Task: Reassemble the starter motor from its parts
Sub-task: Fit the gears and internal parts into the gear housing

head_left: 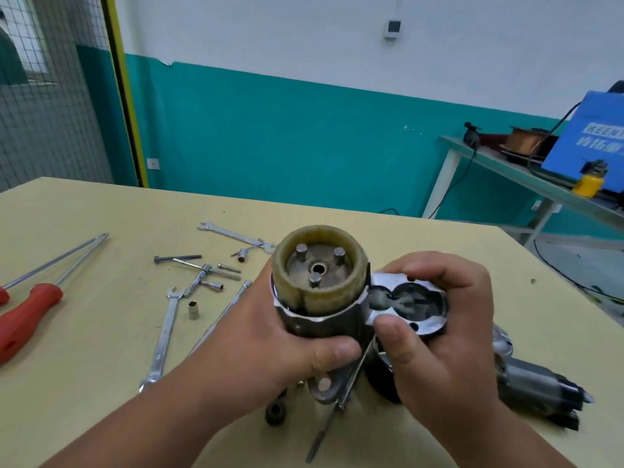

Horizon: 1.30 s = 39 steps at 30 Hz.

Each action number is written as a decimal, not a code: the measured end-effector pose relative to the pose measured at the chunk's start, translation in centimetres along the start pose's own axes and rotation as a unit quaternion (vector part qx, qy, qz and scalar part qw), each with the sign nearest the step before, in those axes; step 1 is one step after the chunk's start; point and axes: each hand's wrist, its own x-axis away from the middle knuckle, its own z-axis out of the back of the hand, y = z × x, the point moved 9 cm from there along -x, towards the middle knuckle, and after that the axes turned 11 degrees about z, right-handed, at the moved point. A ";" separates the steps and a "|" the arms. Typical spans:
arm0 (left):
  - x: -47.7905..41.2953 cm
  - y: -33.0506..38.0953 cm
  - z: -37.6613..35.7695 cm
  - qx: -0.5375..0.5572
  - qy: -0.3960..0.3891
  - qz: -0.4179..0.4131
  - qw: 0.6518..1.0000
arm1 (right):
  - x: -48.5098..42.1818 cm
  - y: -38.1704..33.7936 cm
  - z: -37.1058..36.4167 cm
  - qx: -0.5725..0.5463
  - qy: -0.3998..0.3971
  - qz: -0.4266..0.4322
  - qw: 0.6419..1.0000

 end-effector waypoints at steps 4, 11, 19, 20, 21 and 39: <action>0.0 0.0 0.9 -0.018 0.085 -0.042 0.995 | 0.0 1.3 -0.4 0.044 -0.060 -0.065 0.995; 0.7 0.9 2.1 -0.149 0.237 -0.080 0.957 | -0.5 0.1 -1.5 0.163 -0.147 -0.080 0.972; 0.7 1.6 0.5 -0.328 0.251 -0.100 0.905 | 0.6 1.8 -3.0 0.260 -0.270 -0.148 0.915; 0.7 1.6 0.5 -0.331 0.249 -0.095 0.905 | 0.5 1.8 -2.9 0.268 -0.271 -0.143 0.913; 0.7 1.6 0.5 -0.333 0.247 -0.096 0.905 | 0.3 1.7 -2.9 0.272 -0.271 -0.138 0.913; 1.0 2.1 0.8 -0.290 0.246 -0.163 0.910 | 0.1 0.4 -2.9 0.225 -0.198 -0.091 0.950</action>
